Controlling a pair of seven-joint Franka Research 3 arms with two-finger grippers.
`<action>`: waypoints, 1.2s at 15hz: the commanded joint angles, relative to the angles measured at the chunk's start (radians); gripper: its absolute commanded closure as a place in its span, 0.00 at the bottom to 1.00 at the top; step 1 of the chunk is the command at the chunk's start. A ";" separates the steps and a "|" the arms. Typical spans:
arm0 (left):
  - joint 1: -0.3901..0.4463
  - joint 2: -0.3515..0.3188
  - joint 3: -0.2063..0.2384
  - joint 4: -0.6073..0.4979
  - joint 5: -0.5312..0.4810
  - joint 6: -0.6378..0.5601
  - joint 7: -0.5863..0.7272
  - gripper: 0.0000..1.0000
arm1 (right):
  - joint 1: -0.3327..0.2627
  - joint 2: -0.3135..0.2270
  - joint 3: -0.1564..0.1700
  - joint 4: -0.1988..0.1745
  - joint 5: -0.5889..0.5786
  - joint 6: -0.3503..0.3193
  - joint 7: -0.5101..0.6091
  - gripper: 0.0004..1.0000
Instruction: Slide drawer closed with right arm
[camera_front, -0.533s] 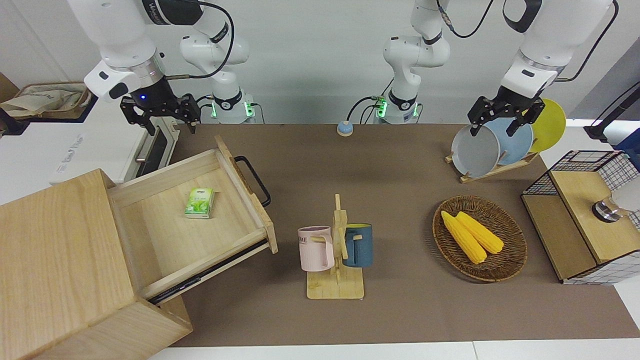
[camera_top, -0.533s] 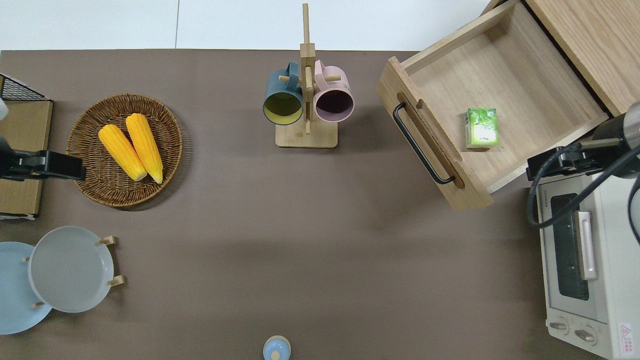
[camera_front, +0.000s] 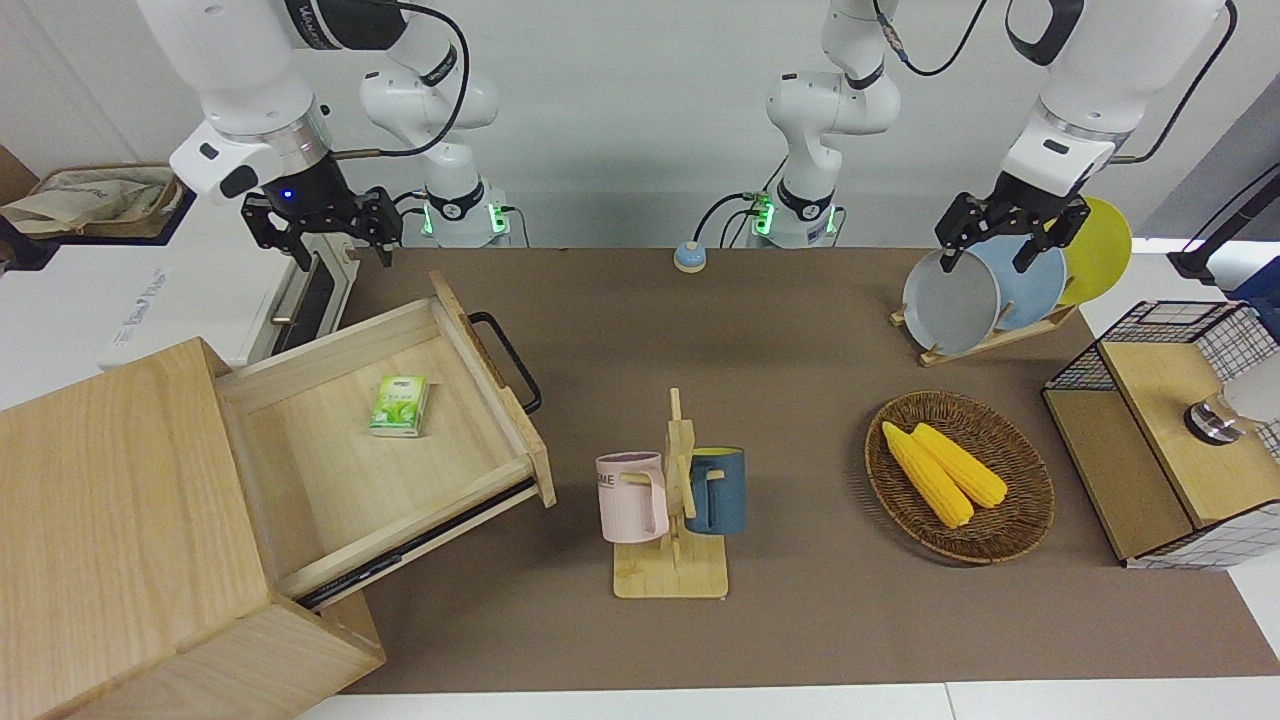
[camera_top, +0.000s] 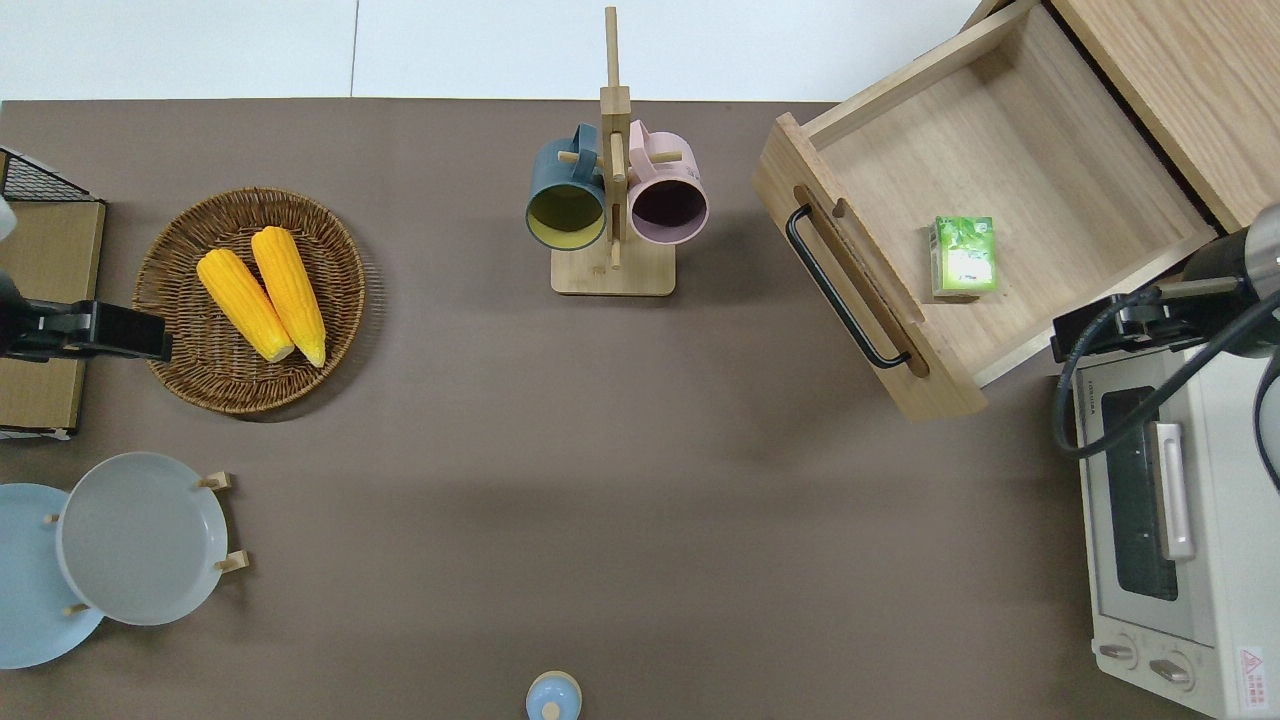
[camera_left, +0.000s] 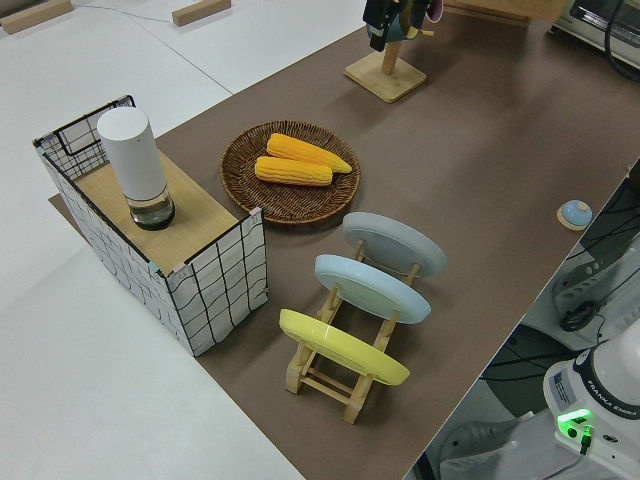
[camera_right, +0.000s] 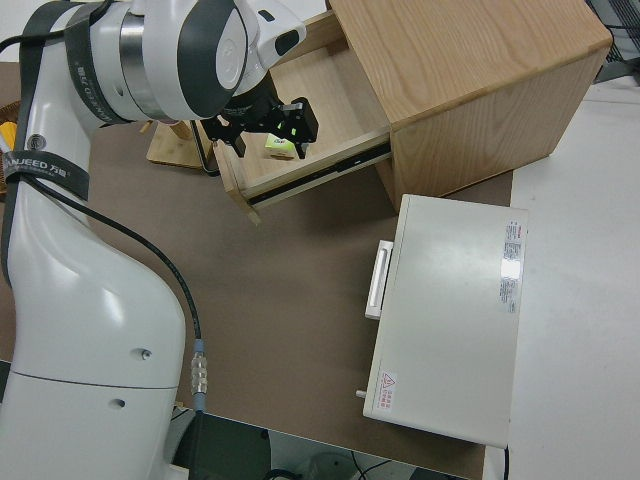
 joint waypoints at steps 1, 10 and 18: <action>-0.017 0.013 0.017 0.020 0.012 0.000 0.008 0.00 | -0.001 -0.006 0.003 -0.003 -0.008 -0.012 -0.027 0.01; -0.017 0.013 0.017 0.020 0.012 0.000 0.008 0.00 | -0.003 -0.009 0.002 -0.002 -0.011 -0.017 -0.028 0.11; -0.017 0.013 0.017 0.020 0.012 0.000 0.008 0.00 | -0.001 -0.012 0.003 -0.002 -0.012 -0.017 -0.051 1.00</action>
